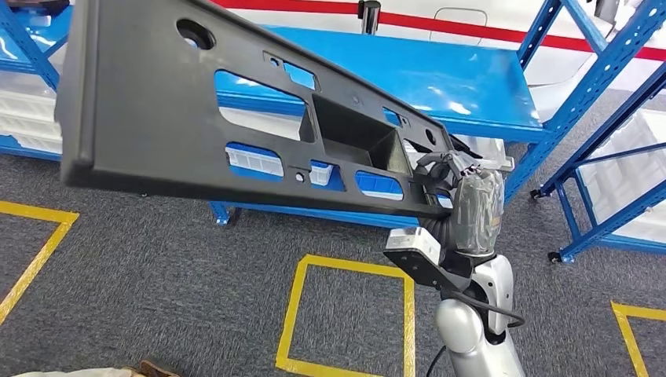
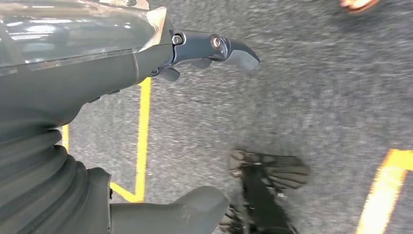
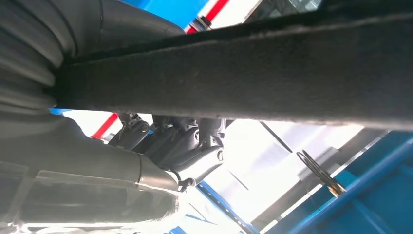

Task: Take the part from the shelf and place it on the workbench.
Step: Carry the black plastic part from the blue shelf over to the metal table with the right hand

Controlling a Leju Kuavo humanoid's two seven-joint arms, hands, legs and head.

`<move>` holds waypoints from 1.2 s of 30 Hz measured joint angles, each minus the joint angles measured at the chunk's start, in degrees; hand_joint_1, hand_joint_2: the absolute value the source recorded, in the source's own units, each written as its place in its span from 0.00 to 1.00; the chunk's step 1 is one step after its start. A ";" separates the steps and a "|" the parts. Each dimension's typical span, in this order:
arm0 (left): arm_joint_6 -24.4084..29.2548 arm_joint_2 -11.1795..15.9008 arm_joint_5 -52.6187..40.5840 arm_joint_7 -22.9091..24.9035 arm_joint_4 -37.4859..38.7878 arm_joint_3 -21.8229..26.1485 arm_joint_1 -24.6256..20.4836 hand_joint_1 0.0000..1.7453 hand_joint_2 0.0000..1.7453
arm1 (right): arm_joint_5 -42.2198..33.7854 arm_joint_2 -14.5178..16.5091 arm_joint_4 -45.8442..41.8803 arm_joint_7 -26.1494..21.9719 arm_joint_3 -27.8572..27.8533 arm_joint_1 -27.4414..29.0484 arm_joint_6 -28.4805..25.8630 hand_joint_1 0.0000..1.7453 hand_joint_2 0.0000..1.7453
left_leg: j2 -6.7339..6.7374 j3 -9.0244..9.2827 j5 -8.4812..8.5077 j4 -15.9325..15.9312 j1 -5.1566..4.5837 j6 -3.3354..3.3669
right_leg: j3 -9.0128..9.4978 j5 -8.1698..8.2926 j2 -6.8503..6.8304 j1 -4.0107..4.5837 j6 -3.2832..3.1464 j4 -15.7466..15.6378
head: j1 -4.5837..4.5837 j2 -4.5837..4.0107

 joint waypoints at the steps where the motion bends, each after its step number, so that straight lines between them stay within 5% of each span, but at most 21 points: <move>1: 0.13 0.09 0.13 0.11 0.00 0.10 0.17 0.00 1.00 | -0.19 0.13 0.30 0.00 0.02 -0.41 0.07 1.00 1.00 | 0.00 -0.91 0.81 0.04 -0.19 -0.03 | 2.02 1.22 0.03 0.24 0.36 -1.36 | 0.02 0.00; 2: 0.25 0.16 0.19 0.25 0.00 0.18 0.31 0.00 1.00 | -0.28 0.28 0.53 0.01 0.03 -0.86 0.14 1.00 1.00 | -0.01 -1.78 1.58 0.07 -0.34 -0.11 | 4.77 2.30 0.04 0.49 0.43 -4.32 | 0.03 0.00; 4: 0.44 0.25 0.22 0.51 0.00 0.20 0.45 0.00 1.00 | -0.31 0.66 0.74 0.10 0.05 -1.93 0.38 1.00 1.00 | -0.09 -3.04 3.04 0.10 -0.66 -0.49 | 11.31 2.04 0.04 1.27 -0.58 -13.26 | 0.02 0.00; 6: 0.50 0.35 0.24 0.65 0.00 0.22 0.49 0.00 1.00 | -0.32 0.90 0.81 0.26 0.08 -2.63 0.58 1.00 1.00 | -0.11 -3.53 4.41 -0.13 -0.73 -1.08 | 14.17 0.93 0.06 1.85 -1.73 -18.57 | -0.04 0.00; 8: 0.53 0.60 0.25 0.72 0.00 0.26 0.70 0.00 1.00 | -0.34 0.96 0.94 0.37 0.08 -2.88 0.63 1.00 1.00 | -0.22 -3.91 5.00 -0.29 -0.49 -1.78 | 13.41 1.79 -0.04 1.50 -2.50 -19.01 | -0.08 0.00; 9: 0.55 0.73 0.25 0.76 0.01 0.29 0.82 0.00 1.00 | -0.36 1.02 1.02 0.39 0.08 -2.99 0.64 1.00 1.00 | -0.31 -4.35 3.84 0.38 -0.30 -2.16 | 12.92 2.48 -0.15 1.20 -3.06 -19.05 | -0.12 0.00; 12: 0.51 0.96 0.20 0.73 0.01 0.38 1.06 0.00 1.00 | -0.41 1.33 1.14 0.46 0.08 -3.21 0.67 1.00 1.00 | -0.52 -6.59 -5.13 8.33 0.37 -3.36 | 10.85 4.83 -0.36 0.63 -4.23 -19.11 | -0.44 0.00; 14: 0.38 1.07 0.07 0.52 0.00 0.37 1.08 0.00 1.00 | -0.61 1.39 1.14 0.71 0.05 -3.27 0.67 1.00 1.00 | -0.52 -7.26 -7.75 15.04 0.97 -4.23 | 9.17 6.43 -0.42 0.58 -4.02 -18.95 | -0.50 0.00; 16: 0.31 1.21 -0.20 0.38 0.00 0.36 1.07 0.00 1.00 | -0.99 1.37 1.13 0.98 -0.10 -3.30 0.68 1.00 1.00 | -0.48 -5.11 -5.20 16.22 1.77 -5.02 | 7.13 7.79 -0.48 0.28 -3.37 -18.47 | -0.51 0.00; 17: 0.32 1.26 -0.34 0.35 0.00 0.36 1.06 0.00 1.00 | -1.23 1.33 1.12 1.06 -0.22 -3.34 0.69 1.00 1.00 | -0.47 -2.55 -3.72 13.88 2.20 -5.41 | 6.06 8.29 -0.49 0.03 -2.94 -17.98 | -0.51 0.00; 19: 0.32 1.20 -0.52 0.33 0.01 0.35 0.96 0.00 1.00 | -1.89 1.23 1.07 0.94 -0.49 -3.49 0.73 1.00 1.00 | -0.68 3.16 -4.35 6.52 2.56 -6.03 | 4.26 8.93 -0.50 -0.15 -2.06 -16.76 | -0.67 0.00; 21: 0.32 1.14 -0.54 0.39 0.01 0.34 0.91 0.00 1.00 | -2.81 1.02 1.06 0.42 -0.83 -3.61 0.75 1.00 1.00 | -0.92 5.66 -6.38 2.14 2.23 -5.48 | 3.36 9.63 -0.54 0.12 -1.10 -16.06 | -0.62 0.01; 24: 0.32 1.13 -0.57 0.73 0.03 0.34 1.09 0.00 1.00 | -3.86 0.31 1.38 -0.30 -1.49 -3.65 0.72 1.00 1.00 | -0.70 4.48 -5.23 1.58 1.39 -2.92 | 2.56 10.56 -0.51 0.28 0.31 -16.10 | -0.41 0.01; 25: 0.32 1.09 -0.58 0.86 0.04 0.34 1.12 0.00 1.00 | -4.06 0.01 1.55 -0.42 -1.72 -3.65 0.70 1.00 1.00 | -0.52 3.75 -4.41 1.38 1.25 -2.00 | 1.83 9.45 -0.44 0.16 0.27 -15.20 | -0.31 0.00; 27: 0.30 1.05 -0.61 1.09 0.04 0.34 1.14 0.00 1.00 | -4.32 -0.66 1.97 -0.65 -2.28 -3.68 0.68 1.00 1.00 | -0.23 1.83 -2.55 1.17 1.08 -0.72 | -0.31 4.25 -0.27 -0.13 -0.51 -9.94 | -0.12 0.00; 29: 0.17 1.08 -0.63 1.35 0.04 0.34 1.22 0.00 1.00 | -4.71 -1.30 2.49 -0.84 -2.78 -3.66 0.64 1.00 1.00 | -0.19 -0.35 -0.88 1.22 0.83 -0.41 | -1.58 -0.08 -0.15 -0.09 -0.72 -2.81 | 0.11 0.00; 30: 0.09 1.08 -0.67 1.52 0.04 0.34 1.25 0.00 1.00 | -5.01 -1.62 2.81 -0.97 -2.96 -3.63 0.62 1.00 1.00 | -0.19 -1.45 -0.05 1.26 0.72 -0.41 | -1.18 -0.44 -0.10 -0.03 -0.36 -0.56 | 0.14 0.00; 31: 0.02 1.08 -0.69 1.71 0.04 0.34 1.28 0.00 1.00 | -5.36 -1.87 3.13 -1.11 -3.07 -3.60 0.58 1.00 1.00 | -0.18 -2.52 0.77 1.30 0.62 -0.46 | 0.07 0.30 -0.05 0.08 0.17 -0.04 | 0.16 0.00; 33: -0.01 1.07 -0.73 2.09 0.04 0.34 1.30 0.00 1.00 | -6.14 -2.29 3.70 -1.55 -3.28 -3.62 0.52 1.00 1.00 | -0.17 -4.34 2.37 1.36 0.50 -0.72 | 5.33 2.29 0.00 0.47 0.74 -4.42 | 0.16 0.01; 34: -0.01 1.02 -0.72 2.22 0.04 0.34 1.29 0.00 1.00 | -6.53 -2.41 3.94 -1.83 -3.38 -3.67 0.49 1.00 1.00 | -0.21 -4.98 3.12 1.41 0.40 -0.95 | 9.06 2.04 0.00 0.78 0.39 -9.02 | 0.17 0.01; 36: 0.04 0.92 -0.64 2.35 0.04 0.39 1.34 0.00 1.00 | -7.19 -2.59 4.40 -2.45 -3.51 -3.79 0.32 1.00 1.00 | -0.20 -5.39 4.53 1.19 0.33 -1.57 | 13.65 0.49 0.03 1.52 -0.85 -16.06 | 0.08 0.01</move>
